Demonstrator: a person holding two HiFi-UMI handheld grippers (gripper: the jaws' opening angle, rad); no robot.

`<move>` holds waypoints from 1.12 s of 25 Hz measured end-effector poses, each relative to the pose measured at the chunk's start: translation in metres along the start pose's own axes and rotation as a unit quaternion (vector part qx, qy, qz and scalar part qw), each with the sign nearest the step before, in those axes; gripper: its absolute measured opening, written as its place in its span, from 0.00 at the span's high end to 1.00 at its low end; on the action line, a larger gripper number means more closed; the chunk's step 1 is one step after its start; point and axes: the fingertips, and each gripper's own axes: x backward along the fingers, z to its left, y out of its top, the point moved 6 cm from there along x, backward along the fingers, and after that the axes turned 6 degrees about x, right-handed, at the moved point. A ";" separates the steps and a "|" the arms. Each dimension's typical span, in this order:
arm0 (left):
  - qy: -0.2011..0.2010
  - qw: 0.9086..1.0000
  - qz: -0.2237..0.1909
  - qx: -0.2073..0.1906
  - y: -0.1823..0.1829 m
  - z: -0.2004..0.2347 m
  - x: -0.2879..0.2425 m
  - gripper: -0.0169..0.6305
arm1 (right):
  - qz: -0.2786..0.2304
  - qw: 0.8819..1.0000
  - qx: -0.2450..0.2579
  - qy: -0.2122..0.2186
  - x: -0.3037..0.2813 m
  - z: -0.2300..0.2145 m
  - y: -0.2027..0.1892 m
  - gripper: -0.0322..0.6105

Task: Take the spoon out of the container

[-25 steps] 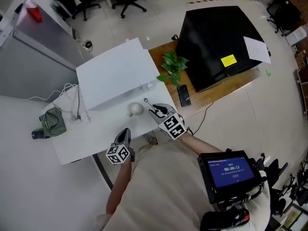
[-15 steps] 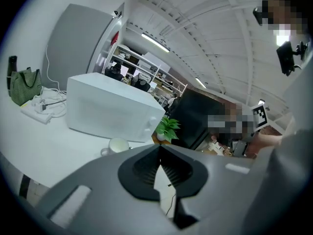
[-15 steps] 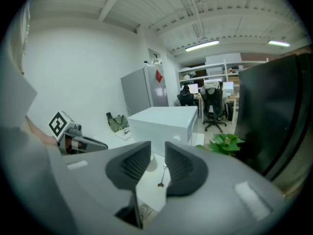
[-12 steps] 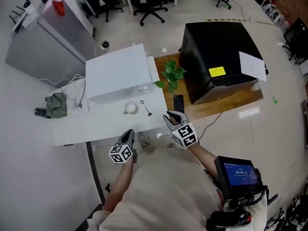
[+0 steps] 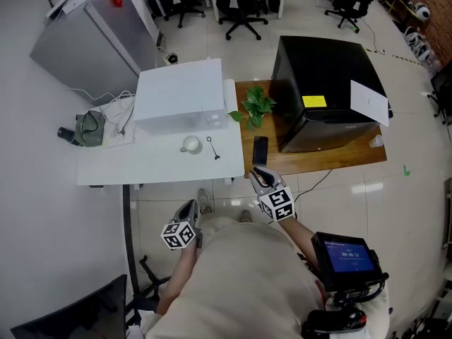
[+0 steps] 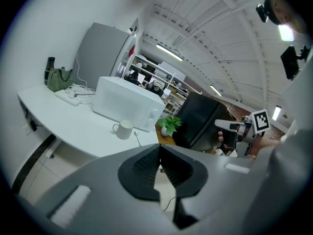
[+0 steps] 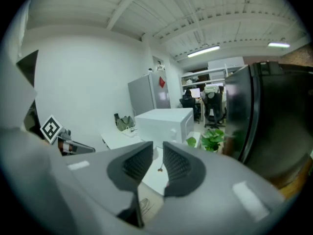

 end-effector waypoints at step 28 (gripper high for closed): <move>-0.037 0.995 0.078 -0.042 -0.020 0.026 0.062 0.97 | 0.073 0.997 -0.009 0.023 -0.020 0.109 -0.033 0.85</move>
